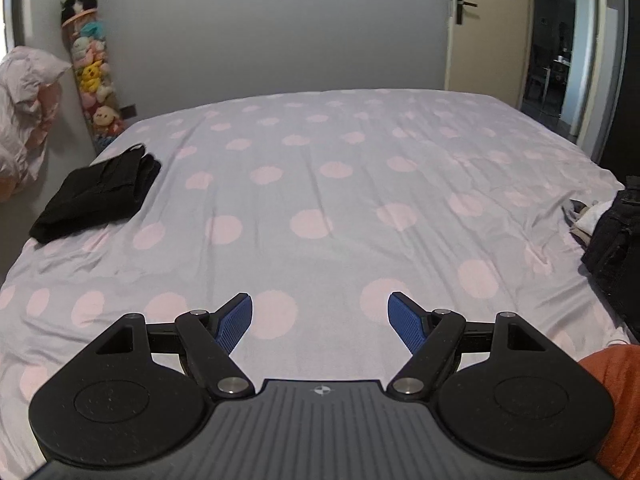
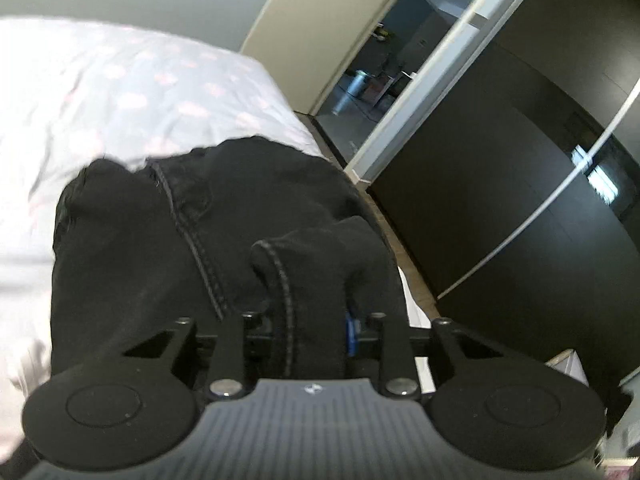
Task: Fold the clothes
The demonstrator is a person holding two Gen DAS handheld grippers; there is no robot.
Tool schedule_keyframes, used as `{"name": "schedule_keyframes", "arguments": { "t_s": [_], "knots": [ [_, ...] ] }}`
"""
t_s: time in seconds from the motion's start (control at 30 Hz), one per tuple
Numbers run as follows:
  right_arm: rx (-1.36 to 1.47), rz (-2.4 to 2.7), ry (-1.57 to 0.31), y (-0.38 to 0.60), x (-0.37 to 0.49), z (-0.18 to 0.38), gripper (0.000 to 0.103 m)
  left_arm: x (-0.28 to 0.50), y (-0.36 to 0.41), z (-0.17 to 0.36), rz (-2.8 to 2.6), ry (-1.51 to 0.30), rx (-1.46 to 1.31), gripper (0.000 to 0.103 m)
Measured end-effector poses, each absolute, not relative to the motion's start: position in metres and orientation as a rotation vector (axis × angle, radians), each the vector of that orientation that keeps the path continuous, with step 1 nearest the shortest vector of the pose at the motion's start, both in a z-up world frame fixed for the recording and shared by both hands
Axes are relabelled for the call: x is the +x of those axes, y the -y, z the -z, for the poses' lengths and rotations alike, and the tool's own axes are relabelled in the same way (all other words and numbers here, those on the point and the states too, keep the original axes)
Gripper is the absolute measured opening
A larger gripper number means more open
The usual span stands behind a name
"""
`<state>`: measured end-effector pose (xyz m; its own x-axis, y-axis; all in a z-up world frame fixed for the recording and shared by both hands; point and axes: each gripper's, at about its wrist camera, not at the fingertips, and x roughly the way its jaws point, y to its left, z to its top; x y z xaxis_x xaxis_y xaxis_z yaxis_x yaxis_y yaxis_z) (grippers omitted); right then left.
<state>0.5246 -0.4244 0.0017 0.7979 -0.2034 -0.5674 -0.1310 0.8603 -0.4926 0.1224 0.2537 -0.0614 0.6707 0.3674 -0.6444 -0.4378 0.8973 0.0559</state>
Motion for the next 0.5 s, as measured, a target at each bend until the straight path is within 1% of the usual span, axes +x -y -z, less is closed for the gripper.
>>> {"name": "schedule_keyframes", "arguments": {
  "t_s": [0.03,0.1,0.23,0.3,0.5],
  "knots": [
    [-0.548,0.037,-0.643,0.419,0.525,-0.003,0.020,0.122,-0.253,0.059,-0.450,-0.695,-0.097,0.089],
    [-0.555,0.022,-0.616,0.409,0.522,-0.015,0.018,0.119,-0.252,0.054,-0.448,-0.682,-0.085,0.089],
    [-0.533,-0.061,-0.523,0.384,0.514,-0.061,0.016,0.109,-0.263,0.043,-0.488,-0.654,-0.098,0.088],
    [-0.549,-0.134,-0.460,0.358,0.506,-0.086,0.016,0.102,-0.269,0.035,-0.510,-0.635,-0.105,0.085],
    [-0.574,-0.362,-0.286,0.257,0.484,-0.150,0.014,0.071,-0.291,0.003,-0.577,-0.560,-0.097,0.085]
  ]
}}
